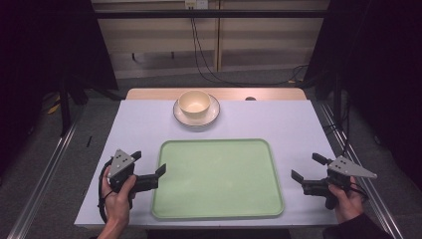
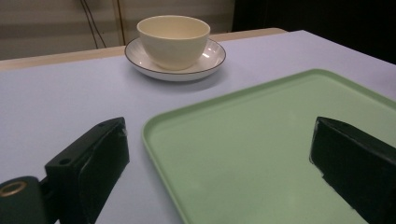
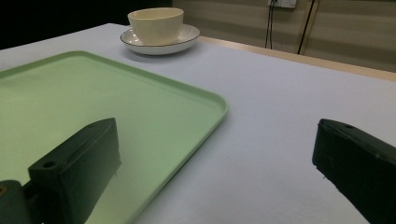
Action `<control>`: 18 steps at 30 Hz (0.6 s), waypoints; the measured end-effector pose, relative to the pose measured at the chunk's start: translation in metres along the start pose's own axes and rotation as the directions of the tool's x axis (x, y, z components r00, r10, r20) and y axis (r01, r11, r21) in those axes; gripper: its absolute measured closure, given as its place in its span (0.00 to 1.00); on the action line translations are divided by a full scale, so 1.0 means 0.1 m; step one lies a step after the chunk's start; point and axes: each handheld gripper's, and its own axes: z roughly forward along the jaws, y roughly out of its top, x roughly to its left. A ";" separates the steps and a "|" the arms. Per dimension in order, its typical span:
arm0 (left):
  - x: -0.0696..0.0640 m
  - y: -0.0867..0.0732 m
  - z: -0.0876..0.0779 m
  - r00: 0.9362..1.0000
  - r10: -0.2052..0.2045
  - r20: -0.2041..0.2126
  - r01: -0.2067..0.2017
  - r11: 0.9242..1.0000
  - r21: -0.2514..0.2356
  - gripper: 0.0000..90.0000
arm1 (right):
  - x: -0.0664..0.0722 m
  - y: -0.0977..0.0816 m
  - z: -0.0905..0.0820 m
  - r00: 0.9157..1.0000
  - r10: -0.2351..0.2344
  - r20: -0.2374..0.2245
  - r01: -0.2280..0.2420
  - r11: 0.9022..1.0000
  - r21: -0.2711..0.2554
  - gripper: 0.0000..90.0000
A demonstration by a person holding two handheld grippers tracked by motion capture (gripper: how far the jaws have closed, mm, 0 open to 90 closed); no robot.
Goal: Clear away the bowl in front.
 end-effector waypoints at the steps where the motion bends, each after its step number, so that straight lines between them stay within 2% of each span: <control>1: 0.00 0.00 0.00 1.000 0.000 0.000 0.000 1.000 0.000 0.05 | 0.00 0.00 0.00 1.000 0.000 0.000 0.000 1.000 0.000 0.01; 5: 0.03 0.08 0.13 1.000 0.010 0.016 -0.010 1.000 0.015 0.06 | -0.01 0.00 0.00 1.000 -0.004 -0.001 0.004 1.000 0.000 0.01; 9: 0.05 0.11 0.20 1.000 0.019 0.009 -0.019 1.000 0.016 0.06 | 0.00 -0.01 0.01 1.000 -0.009 -0.008 0.009 1.000 0.011 0.01; 14: 0.12 0.15 0.32 1.000 0.021 -0.009 -0.021 0.999 0.027 0.06 | 0.00 -0.01 0.01 1.000 -0.010 -0.010 0.010 1.000 0.013 0.01; 15: 0.11 0.16 0.33 0.999 0.024 -0.031 -0.024 0.999 0.025 0.06 | 0.00 -0.01 0.01 1.000 -0.012 -0.013 0.012 1.000 0.013 0.01; 16: 0.12 0.19 0.36 1.000 0.008 0.004 -0.008 1.000 0.026 0.05 | 0.00 -0.01 0.01 1.000 -0.010 -0.013 0.011 1.000 0.012 0.01; 17: 0.12 0.20 0.38 1.000 0.024 0.000 -0.024 0.999 0.029 0.04 | 0.00 -0.01 0.01 1.000 -0.010 -0.012 0.011 1.000 0.012 0.01; 18: 0.12 0.20 0.38 1.000 0.024 0.000 -0.024 0.999 0.029 0.05 | 0.00 -0.01 0.01 1.000 -0.010 -0.011 0.011 1.000 0.012 0.01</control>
